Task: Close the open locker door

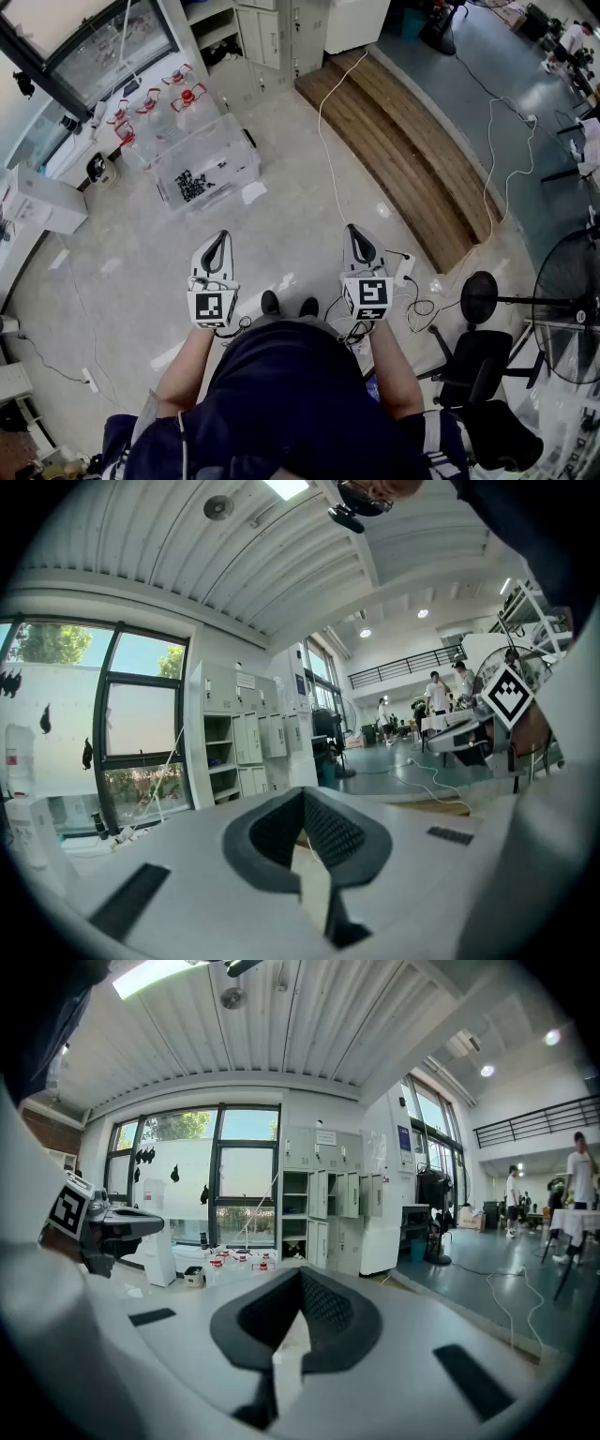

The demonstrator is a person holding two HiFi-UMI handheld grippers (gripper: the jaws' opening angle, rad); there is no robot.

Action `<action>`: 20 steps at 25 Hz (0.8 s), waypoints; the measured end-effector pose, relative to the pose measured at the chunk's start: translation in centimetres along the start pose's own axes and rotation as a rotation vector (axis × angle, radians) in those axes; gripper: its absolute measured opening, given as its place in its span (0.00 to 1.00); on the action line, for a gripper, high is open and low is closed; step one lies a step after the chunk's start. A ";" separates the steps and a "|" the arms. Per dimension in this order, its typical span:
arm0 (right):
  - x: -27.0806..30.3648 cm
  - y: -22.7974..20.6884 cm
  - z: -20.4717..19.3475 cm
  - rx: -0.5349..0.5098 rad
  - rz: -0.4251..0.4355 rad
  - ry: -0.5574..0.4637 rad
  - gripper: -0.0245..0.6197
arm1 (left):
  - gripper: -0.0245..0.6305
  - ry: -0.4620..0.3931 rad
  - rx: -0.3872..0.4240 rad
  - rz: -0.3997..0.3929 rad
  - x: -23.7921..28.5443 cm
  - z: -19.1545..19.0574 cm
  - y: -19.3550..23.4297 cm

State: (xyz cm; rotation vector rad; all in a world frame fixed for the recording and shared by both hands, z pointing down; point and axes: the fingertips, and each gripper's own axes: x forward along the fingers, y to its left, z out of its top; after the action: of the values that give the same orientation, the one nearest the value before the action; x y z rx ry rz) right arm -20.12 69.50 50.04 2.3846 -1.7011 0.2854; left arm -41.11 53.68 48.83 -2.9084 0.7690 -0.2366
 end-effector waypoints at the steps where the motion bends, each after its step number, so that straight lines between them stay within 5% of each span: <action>1: 0.1 0.0 0.0 -0.001 0.001 0.001 0.03 | 0.04 -0.002 -0.001 0.002 0.0 0.1 0.0; 20: 0.5 -0.3 0.7 0.010 0.004 -0.027 0.04 | 0.04 0.012 0.007 -0.003 0.6 0.0 0.0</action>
State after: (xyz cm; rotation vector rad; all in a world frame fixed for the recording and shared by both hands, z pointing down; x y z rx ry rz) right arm -19.66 68.97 49.52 2.4035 -1.7197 0.2643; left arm -40.60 53.41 48.86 -2.9047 0.7637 -0.2568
